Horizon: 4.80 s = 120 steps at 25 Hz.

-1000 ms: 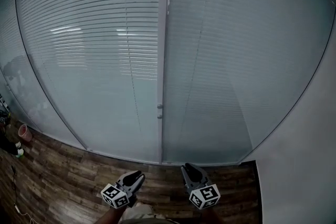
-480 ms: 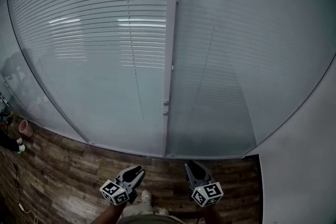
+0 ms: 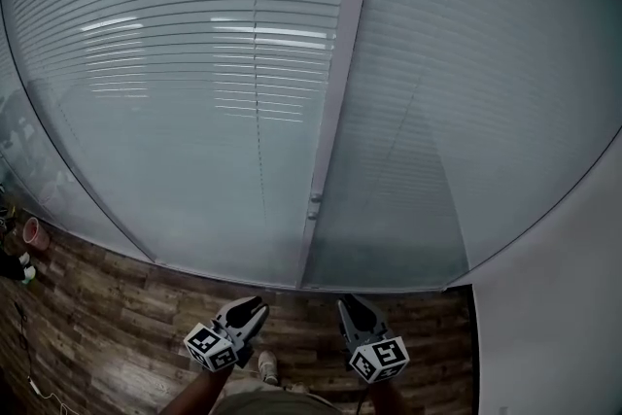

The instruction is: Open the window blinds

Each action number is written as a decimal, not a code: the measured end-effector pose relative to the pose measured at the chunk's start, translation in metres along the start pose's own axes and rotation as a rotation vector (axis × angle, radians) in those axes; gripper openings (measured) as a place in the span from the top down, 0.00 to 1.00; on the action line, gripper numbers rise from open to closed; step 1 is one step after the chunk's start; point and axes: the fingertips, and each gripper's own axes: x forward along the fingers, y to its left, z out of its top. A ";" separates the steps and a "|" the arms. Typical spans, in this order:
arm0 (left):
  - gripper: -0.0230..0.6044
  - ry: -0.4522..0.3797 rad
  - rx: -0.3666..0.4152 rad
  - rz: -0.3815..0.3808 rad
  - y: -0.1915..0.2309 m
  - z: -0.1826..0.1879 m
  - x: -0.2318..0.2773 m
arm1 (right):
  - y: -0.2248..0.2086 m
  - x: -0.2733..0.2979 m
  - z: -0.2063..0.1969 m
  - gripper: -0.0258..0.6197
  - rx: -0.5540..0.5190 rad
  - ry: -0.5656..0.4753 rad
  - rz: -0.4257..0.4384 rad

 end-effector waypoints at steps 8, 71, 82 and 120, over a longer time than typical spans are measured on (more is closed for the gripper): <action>0.83 0.027 -0.033 -0.036 0.040 -0.002 0.011 | -0.005 0.029 0.000 0.87 -0.002 0.012 -0.063; 0.82 -0.008 -0.009 0.037 0.063 0.027 0.082 | -0.046 0.098 0.007 0.87 -0.173 0.201 0.118; 0.82 0.014 -0.016 0.076 0.062 0.008 0.095 | -0.059 0.101 -0.002 0.87 -0.157 0.183 0.139; 0.82 -0.014 -0.033 0.199 0.074 -0.005 0.090 | -0.086 0.107 -0.015 0.87 -0.092 0.173 0.162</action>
